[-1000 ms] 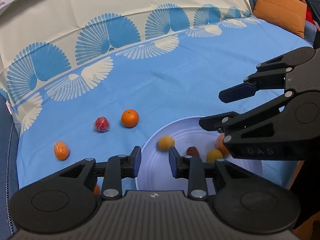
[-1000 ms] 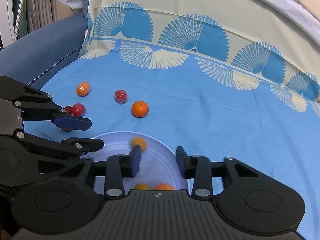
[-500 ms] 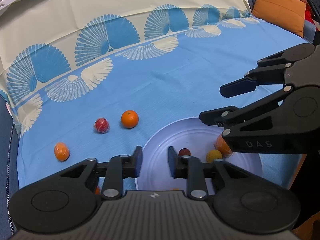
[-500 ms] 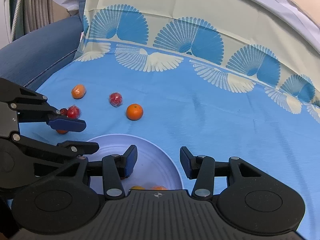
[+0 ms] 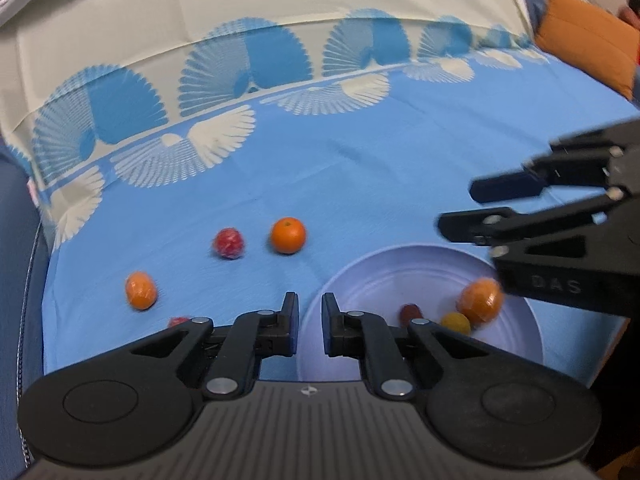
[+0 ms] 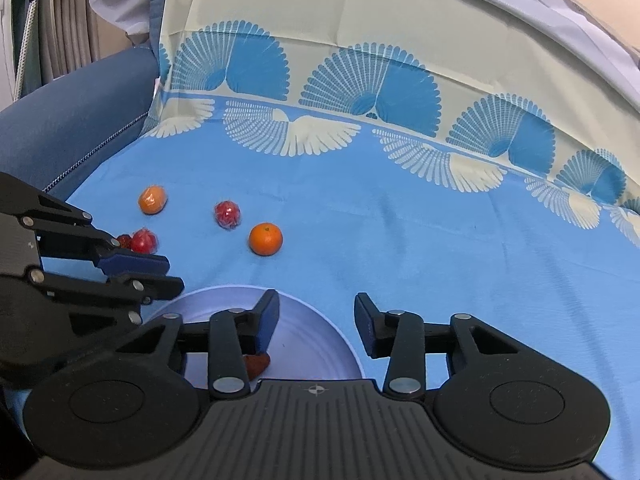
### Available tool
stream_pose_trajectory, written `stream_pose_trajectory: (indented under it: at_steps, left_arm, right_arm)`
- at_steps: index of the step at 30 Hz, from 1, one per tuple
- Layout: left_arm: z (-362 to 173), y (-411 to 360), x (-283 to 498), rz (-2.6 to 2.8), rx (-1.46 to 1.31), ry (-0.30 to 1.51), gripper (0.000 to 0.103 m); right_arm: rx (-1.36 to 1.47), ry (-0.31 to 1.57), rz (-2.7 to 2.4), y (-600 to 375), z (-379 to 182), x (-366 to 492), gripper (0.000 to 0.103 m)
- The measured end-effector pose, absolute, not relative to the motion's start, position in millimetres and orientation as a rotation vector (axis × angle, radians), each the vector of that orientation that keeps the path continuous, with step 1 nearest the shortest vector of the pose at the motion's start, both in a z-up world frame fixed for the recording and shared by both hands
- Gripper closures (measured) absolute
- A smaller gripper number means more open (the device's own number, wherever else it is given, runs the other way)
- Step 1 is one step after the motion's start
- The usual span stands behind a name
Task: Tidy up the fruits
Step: 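Grasp another dark red date with the left gripper while the right gripper grasps a loose orange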
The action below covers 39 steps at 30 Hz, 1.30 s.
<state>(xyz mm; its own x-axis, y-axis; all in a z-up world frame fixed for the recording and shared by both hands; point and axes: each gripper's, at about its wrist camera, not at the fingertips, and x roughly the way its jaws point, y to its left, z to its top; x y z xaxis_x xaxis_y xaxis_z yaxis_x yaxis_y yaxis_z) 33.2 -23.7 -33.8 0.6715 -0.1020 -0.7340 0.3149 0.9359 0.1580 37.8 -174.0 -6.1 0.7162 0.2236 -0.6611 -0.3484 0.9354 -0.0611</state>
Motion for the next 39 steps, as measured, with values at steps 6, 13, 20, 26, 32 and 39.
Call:
stream_pose_trajectory:
  at_steps: [6,13,20,26,32,39]
  left_arm:
    - [-19,16,49,-0.115,0.091,0.821,0.090]
    - [-21,102,70,0.150,-0.315,0.904,0.090]
    - [-40,158,91,0.273,-0.512,1.014,0.089]
    - [-53,157,89,0.232,-0.579,1.070,0.080]
    - [-67,141,91,0.168,-0.584,1.149,0.073]
    - [-72,122,95,0.082,-0.512,1.192,0.068]
  right_arm:
    - [-0.146,0.690,0.307,-178,-2,41,0.084]
    - [-0.089,0.687,0.296,-183,1,45,0.084]
    - [-0.045,0.729,0.316,-179,-4,53,0.083]
    - [-0.008,0.740,0.339,-174,-4,60,0.080]
    - [0.012,0.761,0.345,-166,-8,79,0.068]
    - [0.005,0.799,0.351,-137,-24,118,0.060]
